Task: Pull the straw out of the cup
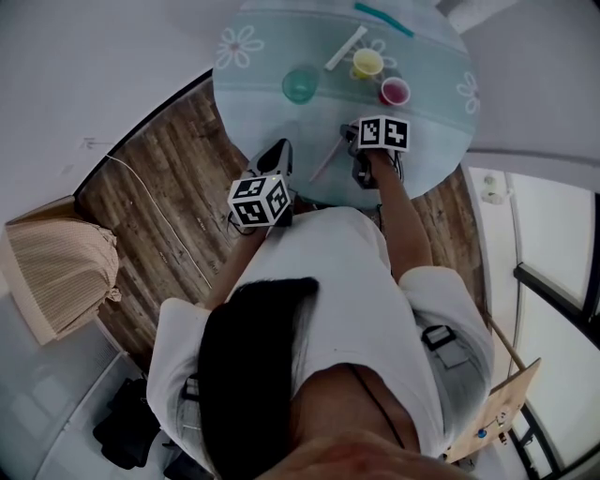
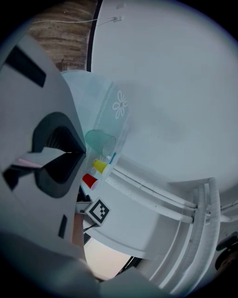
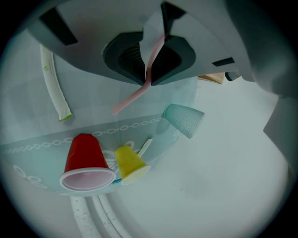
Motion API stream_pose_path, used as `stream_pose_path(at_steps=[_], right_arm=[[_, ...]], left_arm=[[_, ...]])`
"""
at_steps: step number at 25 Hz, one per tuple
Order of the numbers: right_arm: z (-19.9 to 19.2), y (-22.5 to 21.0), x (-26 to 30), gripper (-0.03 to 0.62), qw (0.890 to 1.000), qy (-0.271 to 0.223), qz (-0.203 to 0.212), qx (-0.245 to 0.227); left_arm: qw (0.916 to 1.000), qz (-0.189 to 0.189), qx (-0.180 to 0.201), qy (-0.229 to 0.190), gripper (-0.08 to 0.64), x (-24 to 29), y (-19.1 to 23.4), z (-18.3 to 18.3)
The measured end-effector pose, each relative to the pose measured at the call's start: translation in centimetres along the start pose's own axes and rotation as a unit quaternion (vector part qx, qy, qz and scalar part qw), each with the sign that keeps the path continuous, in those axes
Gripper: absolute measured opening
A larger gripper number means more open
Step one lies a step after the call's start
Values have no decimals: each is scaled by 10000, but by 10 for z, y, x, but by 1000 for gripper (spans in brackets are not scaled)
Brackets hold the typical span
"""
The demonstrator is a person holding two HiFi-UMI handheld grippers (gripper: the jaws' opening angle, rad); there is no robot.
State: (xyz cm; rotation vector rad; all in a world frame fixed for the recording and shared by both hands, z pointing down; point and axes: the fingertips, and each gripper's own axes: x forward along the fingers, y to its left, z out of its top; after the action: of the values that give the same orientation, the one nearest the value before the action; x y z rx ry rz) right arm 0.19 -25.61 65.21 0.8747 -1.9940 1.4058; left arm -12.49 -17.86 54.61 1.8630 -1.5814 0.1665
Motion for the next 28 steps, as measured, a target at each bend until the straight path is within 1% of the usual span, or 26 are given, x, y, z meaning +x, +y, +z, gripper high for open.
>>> stream_pose_path(at_steps=[4,5,7,11,13,16,19,22,23,25,28], right_arm=[[3,1,8,57,9999,-54,-117,-56],[4,1,9,68,9998,-59,-139,-93],[3,0,10,124,9997,-84,-208,-133],[2,-4,7,191,9992,-100,-343,-193],[4,-1,0,193,9993,-184,-267,-211],[11,9,-16,193,9986,-485,58,-181],[14,17,-34,193,9965,-737,237,-315],[13,20,-53,193,9937,-961,245,-521],[14,20,-59,193,9924,-1058,215,-583],[14,22,-71,193,9894,-1280,136,-677],[14,27,-92,193,9828,-1707,28,-704]], left_arm=[[9999,124,-38,-86,9,1,3,4],[9998,139,-66,-97,9,1,4,4],[9998,156,-105,-110,9,1,4,4],[9998,130,-86,-107,9,3,4,5],[9999,97,-55,-108,9,4,1,6],[9999,49,-35,-126,9,4,-2,6],[9998,17,40,-188,9,3,-5,9],[9980,-32,477,-415,9,-1,-13,19],[9973,-95,558,-472,9,-2,-16,21],[9972,-245,477,-522,9,-3,-21,24],[9974,-342,304,-557,9,-6,-23,25]])
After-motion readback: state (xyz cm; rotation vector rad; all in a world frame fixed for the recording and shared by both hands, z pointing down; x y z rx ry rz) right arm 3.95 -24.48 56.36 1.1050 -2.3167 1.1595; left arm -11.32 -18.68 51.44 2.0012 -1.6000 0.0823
